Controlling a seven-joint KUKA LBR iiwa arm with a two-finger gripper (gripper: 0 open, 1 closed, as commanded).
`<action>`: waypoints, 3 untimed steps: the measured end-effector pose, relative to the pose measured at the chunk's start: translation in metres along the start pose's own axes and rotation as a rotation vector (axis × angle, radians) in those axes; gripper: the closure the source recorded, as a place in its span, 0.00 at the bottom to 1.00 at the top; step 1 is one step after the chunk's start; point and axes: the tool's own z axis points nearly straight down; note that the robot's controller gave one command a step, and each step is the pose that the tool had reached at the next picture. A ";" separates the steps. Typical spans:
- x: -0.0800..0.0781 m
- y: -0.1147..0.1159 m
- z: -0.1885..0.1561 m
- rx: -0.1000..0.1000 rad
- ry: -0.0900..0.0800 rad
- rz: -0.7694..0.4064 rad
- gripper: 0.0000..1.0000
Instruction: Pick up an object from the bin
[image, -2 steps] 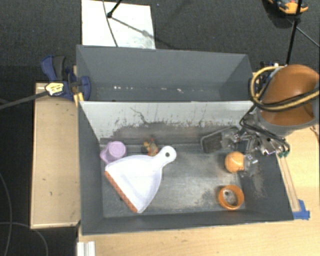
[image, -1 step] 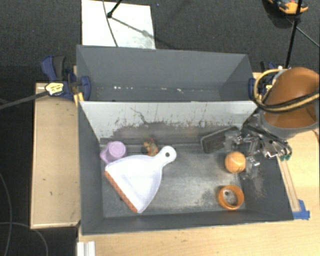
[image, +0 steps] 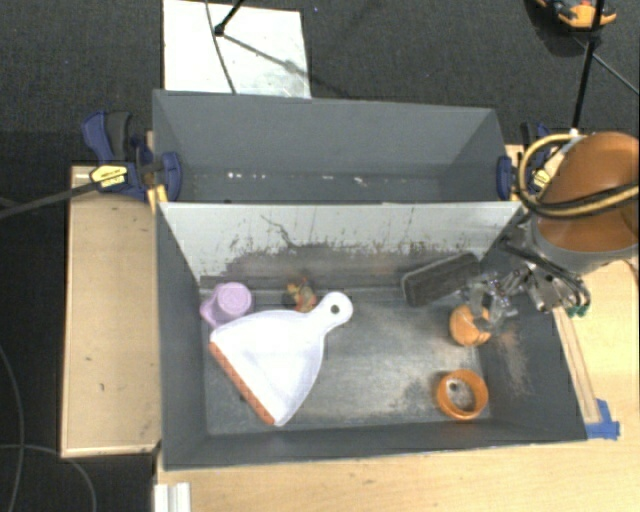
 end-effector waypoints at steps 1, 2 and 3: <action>0.000 0.000 0.000 0.000 0.000 -0.001 0.00; 0.000 0.000 0.000 0.000 0.000 -0.001 0.00; -0.001 -0.004 0.017 0.000 -0.001 -0.192 0.00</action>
Offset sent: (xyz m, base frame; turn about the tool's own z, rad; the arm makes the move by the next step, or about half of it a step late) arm 0.0000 0.0000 0.0000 0.0000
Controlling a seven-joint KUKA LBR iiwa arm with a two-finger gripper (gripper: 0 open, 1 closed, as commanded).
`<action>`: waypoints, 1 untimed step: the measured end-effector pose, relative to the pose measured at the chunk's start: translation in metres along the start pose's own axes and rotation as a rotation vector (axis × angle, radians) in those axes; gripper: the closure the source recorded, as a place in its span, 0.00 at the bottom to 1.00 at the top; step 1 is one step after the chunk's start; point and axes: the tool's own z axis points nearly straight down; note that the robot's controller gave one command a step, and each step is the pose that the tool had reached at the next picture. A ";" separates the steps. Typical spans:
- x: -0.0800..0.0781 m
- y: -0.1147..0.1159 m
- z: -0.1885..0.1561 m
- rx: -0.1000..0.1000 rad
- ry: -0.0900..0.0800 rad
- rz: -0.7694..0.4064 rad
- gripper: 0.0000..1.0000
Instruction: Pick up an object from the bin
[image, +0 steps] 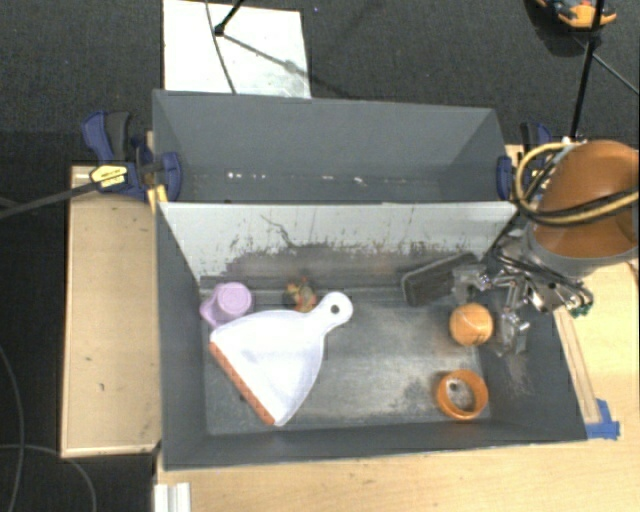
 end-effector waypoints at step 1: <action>0.003 0.000 0.012 -0.005 0.006 -0.174 0.00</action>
Offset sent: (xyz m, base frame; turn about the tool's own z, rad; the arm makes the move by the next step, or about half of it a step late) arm 0.0057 -0.0082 -0.0540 0.1630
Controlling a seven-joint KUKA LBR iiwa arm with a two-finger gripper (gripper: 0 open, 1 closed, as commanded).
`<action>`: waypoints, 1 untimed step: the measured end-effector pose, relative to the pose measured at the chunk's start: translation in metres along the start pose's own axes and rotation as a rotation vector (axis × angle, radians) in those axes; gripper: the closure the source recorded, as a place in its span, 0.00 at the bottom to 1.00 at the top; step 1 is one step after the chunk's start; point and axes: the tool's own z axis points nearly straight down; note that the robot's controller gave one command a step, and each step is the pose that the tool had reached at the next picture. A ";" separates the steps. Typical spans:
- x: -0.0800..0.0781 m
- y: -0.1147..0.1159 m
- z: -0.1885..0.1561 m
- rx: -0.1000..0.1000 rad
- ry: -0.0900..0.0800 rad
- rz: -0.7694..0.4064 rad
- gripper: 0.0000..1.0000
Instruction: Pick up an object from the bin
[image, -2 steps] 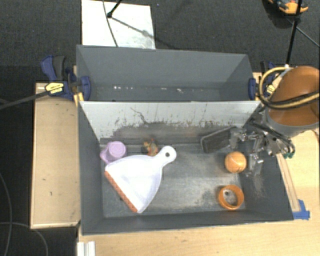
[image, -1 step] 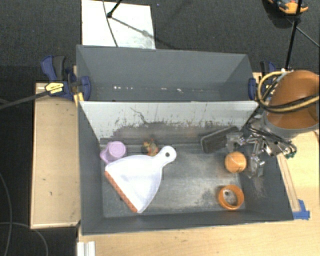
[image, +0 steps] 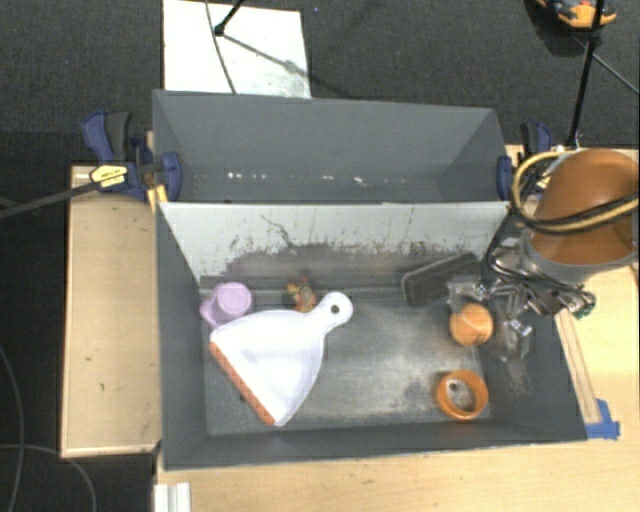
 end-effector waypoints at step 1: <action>-0.005 -0.010 0.039 -0.002 -0.002 0.337 1.00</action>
Offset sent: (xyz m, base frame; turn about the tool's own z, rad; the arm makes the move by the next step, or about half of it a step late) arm 0.0000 0.0000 0.0000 0.0000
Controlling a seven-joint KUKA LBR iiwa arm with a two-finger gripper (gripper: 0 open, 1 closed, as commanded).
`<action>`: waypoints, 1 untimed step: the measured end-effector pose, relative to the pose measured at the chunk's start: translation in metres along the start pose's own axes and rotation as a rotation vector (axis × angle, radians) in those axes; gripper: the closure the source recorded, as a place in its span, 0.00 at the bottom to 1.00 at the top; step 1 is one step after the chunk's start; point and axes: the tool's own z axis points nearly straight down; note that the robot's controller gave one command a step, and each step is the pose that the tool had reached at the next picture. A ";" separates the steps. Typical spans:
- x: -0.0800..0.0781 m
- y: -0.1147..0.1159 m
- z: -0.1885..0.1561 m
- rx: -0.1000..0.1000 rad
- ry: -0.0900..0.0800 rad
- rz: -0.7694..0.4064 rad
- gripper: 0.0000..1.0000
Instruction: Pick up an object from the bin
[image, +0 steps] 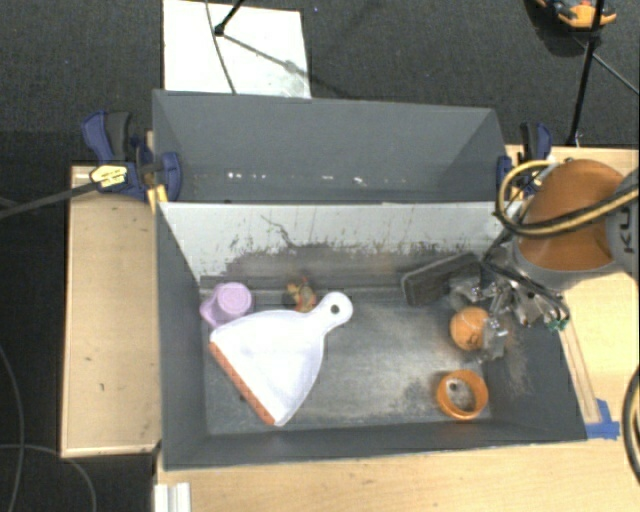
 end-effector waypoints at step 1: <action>0.000 0.000 0.000 0.000 0.000 -0.001 1.00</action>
Offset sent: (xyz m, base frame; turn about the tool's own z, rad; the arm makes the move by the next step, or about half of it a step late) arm -0.0044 0.0034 0.1209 0.0090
